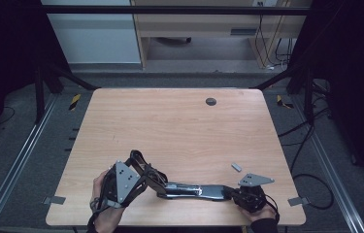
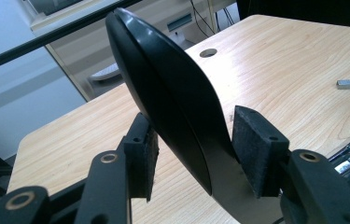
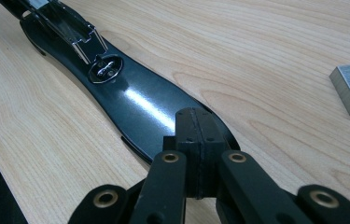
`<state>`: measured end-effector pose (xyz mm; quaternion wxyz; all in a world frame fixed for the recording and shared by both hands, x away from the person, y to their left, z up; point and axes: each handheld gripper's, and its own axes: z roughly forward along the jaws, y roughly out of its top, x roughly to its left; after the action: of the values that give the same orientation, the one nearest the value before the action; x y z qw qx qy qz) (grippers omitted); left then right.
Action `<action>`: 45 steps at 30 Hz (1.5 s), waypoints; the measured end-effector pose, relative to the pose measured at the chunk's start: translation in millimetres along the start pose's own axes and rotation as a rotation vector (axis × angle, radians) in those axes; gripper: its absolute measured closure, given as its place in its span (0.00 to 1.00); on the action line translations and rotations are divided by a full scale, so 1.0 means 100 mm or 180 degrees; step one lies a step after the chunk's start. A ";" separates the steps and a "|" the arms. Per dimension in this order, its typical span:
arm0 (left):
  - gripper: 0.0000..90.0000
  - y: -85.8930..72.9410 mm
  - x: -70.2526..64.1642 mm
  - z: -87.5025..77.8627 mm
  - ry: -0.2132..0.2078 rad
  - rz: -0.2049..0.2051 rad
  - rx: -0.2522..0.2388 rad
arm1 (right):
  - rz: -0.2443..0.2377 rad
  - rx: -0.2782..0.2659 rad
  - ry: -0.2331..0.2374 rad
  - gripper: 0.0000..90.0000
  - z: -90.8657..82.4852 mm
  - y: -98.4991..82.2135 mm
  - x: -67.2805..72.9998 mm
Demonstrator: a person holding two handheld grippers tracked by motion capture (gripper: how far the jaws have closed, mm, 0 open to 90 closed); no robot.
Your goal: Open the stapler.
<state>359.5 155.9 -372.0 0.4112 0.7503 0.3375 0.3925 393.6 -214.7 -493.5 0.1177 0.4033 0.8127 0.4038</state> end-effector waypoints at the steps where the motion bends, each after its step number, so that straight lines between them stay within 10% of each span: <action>1: 0.56 -0.01 0.01 0.00 0.0002 -0.0002 0.0001 | -0.0001 0.0002 -0.0003 1.00 0.00 0.00 0.00; 28: 0.51 -0.20 0.19 -0.02 -0.0011 -0.0260 0.0070 | 0.0043 0.0030 0.0004 1.00 0.01 0.02 0.00; 45: 0.46 -0.25 0.24 -0.02 0.0036 -0.0237 0.0149 | 0.0072 -0.0153 -0.0134 0.77 -0.07 0.05 -0.02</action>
<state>363.9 187.4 -386.2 0.4060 0.7443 0.3767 0.3732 394.4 -218.5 -485.3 0.1399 0.4179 0.7955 0.4159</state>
